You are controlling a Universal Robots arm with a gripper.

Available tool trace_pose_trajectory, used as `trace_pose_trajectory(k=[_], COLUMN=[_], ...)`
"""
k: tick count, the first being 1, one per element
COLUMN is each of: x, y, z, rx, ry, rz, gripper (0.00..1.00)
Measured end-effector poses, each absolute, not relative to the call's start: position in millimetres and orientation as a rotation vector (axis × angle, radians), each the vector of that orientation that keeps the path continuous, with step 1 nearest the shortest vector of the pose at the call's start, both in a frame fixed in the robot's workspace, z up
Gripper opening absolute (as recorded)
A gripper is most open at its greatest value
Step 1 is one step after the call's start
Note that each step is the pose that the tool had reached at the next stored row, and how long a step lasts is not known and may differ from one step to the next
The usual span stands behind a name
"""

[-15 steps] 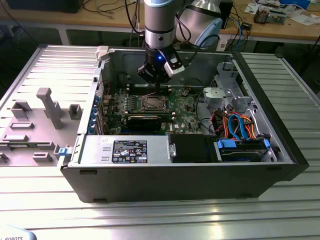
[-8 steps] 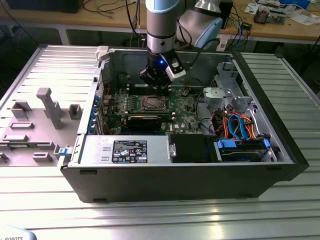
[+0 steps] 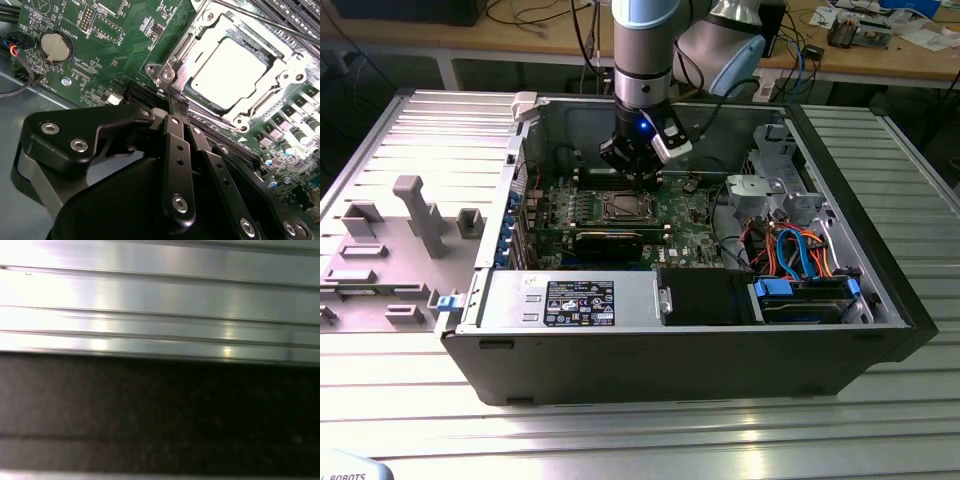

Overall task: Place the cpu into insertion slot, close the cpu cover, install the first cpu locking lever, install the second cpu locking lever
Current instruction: 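Install the first cpu locking lever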

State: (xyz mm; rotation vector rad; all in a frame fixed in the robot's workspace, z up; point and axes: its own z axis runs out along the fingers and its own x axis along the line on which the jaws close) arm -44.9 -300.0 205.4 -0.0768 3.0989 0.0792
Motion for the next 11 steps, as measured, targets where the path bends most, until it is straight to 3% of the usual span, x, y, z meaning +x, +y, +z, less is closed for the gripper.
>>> trace_pose_trajectory(k=[11], x=[-44.6], y=[-300.1], z=[205.5], rx=[-0.077], ry=[3.099], rz=[0.072], gripper=[0.11])
